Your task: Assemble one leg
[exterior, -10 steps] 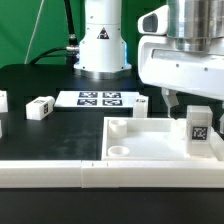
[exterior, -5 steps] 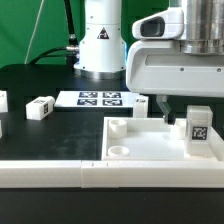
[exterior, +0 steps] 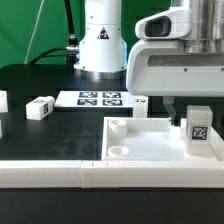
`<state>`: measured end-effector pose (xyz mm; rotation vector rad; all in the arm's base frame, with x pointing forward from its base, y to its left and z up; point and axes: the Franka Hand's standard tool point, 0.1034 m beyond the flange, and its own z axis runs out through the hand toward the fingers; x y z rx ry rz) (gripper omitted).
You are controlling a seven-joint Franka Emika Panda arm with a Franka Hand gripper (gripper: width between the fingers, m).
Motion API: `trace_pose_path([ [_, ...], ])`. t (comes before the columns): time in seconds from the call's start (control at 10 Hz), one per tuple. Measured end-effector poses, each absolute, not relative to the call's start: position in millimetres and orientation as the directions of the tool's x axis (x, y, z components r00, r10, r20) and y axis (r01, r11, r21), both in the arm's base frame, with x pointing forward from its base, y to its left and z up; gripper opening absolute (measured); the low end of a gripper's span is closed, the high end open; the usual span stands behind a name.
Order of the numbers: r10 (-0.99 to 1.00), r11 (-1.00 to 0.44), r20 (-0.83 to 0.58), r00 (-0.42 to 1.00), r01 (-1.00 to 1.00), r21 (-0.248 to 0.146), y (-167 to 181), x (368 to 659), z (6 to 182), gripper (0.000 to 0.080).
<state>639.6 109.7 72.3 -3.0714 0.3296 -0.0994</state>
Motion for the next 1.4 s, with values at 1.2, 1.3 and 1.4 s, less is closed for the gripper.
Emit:
trace_pose_path([
  [1.2,-0.949,-0.311,-0.024,0.314,-0.947,-0.078,106.5,637.8,69.8,0.0291],
  [1.3,-0.984,-0.172,-0.038,0.175,-0.983,-0.071,107.0,637.2,69.6,0.0291],
  [1.4,-0.996,-0.070,-0.044,0.073,-0.996,-0.061,107.5,637.2,69.4,0.0291],
])
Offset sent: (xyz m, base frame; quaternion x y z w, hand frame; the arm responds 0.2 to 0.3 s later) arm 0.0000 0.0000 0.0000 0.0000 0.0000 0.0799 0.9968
